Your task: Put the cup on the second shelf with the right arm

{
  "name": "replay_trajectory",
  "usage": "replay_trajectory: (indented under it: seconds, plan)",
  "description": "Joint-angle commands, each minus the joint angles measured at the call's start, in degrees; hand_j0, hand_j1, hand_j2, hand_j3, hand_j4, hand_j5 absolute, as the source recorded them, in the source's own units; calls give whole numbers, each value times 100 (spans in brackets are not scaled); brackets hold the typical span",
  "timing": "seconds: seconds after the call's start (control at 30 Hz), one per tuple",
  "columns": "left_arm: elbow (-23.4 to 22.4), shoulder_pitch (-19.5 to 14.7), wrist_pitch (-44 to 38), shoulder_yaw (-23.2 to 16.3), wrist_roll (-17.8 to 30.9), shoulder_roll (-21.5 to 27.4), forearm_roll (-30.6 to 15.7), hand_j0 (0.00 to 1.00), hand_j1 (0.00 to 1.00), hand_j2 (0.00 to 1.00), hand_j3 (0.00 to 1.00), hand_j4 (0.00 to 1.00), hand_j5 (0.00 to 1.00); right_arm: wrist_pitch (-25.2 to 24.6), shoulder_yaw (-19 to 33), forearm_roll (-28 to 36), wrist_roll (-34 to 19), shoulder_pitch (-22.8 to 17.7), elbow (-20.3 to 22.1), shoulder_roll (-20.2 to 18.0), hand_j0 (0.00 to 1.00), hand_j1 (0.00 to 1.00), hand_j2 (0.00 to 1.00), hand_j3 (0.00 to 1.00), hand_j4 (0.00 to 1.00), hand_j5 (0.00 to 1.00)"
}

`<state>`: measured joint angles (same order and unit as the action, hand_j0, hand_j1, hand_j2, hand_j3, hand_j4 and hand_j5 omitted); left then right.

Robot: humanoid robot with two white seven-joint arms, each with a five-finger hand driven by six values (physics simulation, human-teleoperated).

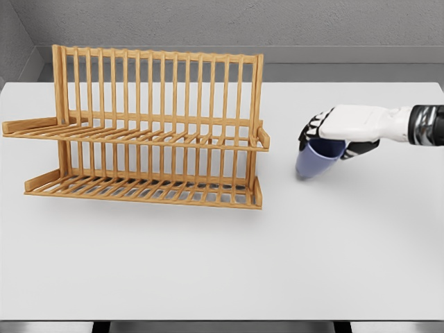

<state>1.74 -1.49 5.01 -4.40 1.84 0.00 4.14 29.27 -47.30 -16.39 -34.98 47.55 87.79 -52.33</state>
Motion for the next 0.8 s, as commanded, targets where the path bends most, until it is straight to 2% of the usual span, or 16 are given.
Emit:
replay_trajectory:
  seconds: [0.0, 0.4, 0.57, 0.77]
  plan:
    - [2, 0, 0, 0, 1, 0, -1, 100, 100, 100, 100, 100, 100, -9, 107, 30, -2, 0, 45, -40, 68, 68, 68, 68, 68, 68]
    - [2, 0, 0, 0, 1, 0, -1, 100, 100, 100, 100, 100, 100, -9, 476, 48, -2, 53, 168, -199, 68, 68, 68, 68, 68, 68]
    - [2, 0, 0, 0, 1, 0, -1, 100, 100, 100, 100, 100, 100, -17, 854, 48, -2, 79, 256, -199, 68, 68, 68, 68, 68, 68]
    - [2, 0, 0, 0, 1, 0, -1, 100, 100, 100, 100, 100, 100, -9, 977, 48, -2, 132, 291, -207, 68, 68, 68, 68, 68, 68]
